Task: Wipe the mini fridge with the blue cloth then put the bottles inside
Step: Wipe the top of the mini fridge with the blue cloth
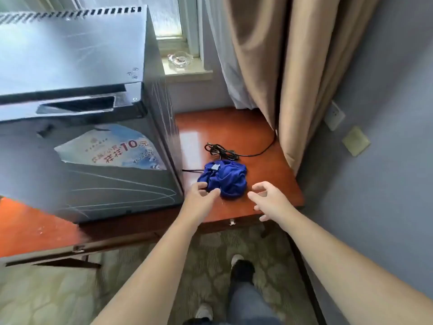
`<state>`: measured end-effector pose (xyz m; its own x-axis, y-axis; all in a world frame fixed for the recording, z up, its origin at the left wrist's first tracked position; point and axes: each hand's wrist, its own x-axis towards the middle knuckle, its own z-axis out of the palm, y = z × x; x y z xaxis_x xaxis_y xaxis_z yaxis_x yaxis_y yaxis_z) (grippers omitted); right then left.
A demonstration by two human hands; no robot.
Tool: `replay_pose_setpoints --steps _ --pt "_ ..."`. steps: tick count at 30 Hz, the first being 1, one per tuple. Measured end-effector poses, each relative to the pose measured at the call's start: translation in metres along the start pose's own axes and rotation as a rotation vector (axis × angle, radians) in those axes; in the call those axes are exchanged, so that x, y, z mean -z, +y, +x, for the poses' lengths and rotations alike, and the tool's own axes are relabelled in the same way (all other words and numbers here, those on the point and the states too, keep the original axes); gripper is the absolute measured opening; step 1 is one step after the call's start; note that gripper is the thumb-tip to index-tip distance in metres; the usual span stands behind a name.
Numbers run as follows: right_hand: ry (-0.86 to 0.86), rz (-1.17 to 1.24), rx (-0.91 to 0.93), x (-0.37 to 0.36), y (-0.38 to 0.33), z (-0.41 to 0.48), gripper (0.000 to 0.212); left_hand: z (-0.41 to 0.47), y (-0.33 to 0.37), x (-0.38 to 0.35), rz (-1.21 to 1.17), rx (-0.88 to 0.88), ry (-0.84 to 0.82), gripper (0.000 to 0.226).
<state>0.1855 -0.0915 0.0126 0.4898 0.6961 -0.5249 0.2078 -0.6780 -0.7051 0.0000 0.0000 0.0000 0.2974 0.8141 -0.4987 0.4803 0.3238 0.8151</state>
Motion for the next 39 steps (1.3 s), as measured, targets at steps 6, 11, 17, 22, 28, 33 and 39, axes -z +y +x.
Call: replay_pose_setpoints --steps 6,11,17,22,28,33,39 --pt "-0.122 -0.041 -0.032 0.023 -0.02 0.101 0.051 0.077 0.031 -0.038 0.267 0.123 -0.001 0.085" --pt "-0.171 -0.003 -0.132 0.012 -0.008 0.164 0.065 0.15 0.037 -0.049 0.404 0.213 0.011 0.096" --pt "-0.316 0.222 -0.319 -0.012 0.008 0.198 0.07 0.192 0.011 -0.066 0.222 0.398 -0.035 0.138" --pt "-0.415 0.305 -0.367 -0.03 0.014 0.206 0.05 0.197 -0.004 -0.081 0.078 0.459 -0.031 0.119" --pt "-0.374 0.217 -0.249 -0.031 0.015 0.207 0.027 0.196 0.004 -0.075 0.258 0.362 -0.028 0.03" --pt "-0.23 0.249 -0.102 -0.015 0.004 0.185 0.026 0.167 0.038 -0.062 0.301 0.076 0.032 0.019" --pt "-0.007 0.017 0.198 0.017 -0.037 0.134 0.099 0.109 0.09 -0.022 0.304 -0.26 0.03 0.027"
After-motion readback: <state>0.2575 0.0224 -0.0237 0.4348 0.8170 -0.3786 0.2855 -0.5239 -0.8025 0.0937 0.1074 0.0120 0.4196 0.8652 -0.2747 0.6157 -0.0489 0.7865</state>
